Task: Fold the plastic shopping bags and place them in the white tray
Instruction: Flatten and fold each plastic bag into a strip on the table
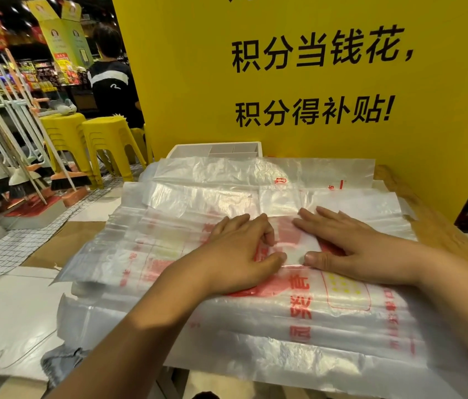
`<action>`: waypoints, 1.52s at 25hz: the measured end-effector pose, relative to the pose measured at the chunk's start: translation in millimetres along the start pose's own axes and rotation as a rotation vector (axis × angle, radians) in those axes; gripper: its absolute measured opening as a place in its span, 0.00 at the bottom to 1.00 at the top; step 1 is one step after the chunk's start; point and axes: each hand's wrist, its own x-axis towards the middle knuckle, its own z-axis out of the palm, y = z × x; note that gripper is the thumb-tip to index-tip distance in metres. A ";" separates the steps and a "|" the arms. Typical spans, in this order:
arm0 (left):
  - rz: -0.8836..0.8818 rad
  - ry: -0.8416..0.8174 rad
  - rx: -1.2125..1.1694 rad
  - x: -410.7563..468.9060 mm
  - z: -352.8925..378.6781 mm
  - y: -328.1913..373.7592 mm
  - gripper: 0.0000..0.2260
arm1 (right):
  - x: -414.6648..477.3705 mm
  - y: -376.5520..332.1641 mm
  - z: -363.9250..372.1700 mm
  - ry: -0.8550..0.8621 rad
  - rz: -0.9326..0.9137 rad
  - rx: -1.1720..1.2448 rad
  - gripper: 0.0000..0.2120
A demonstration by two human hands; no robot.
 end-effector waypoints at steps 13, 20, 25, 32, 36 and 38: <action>0.051 0.007 -0.120 -5.9 -3.7 -13.2 0.37 | -3.8 -4.1 -10.2 0.045 -0.045 0.002 0.50; 0.081 0.151 -0.195 -5.4 3.0 -17.8 0.28 | -14.2 -12.1 -10.1 0.112 -0.067 0.060 0.43; 0.068 0.256 -0.365 -4.9 5.9 -23.3 0.13 | -15.5 -26.8 -5.2 0.416 -0.068 0.295 0.09; -0.041 0.316 -0.542 -7.9 3.5 -15.3 0.13 | -2.2 -43.5 9.2 0.523 0.164 0.396 0.09; -0.052 0.348 -0.430 -5.1 5.9 -15.8 0.21 | 3.1 -48.5 10.7 0.455 0.191 0.271 0.27; -0.020 0.340 -0.309 -3.3 7.2 -17.5 0.17 | 4.9 -50.3 10.3 0.403 0.207 0.151 0.24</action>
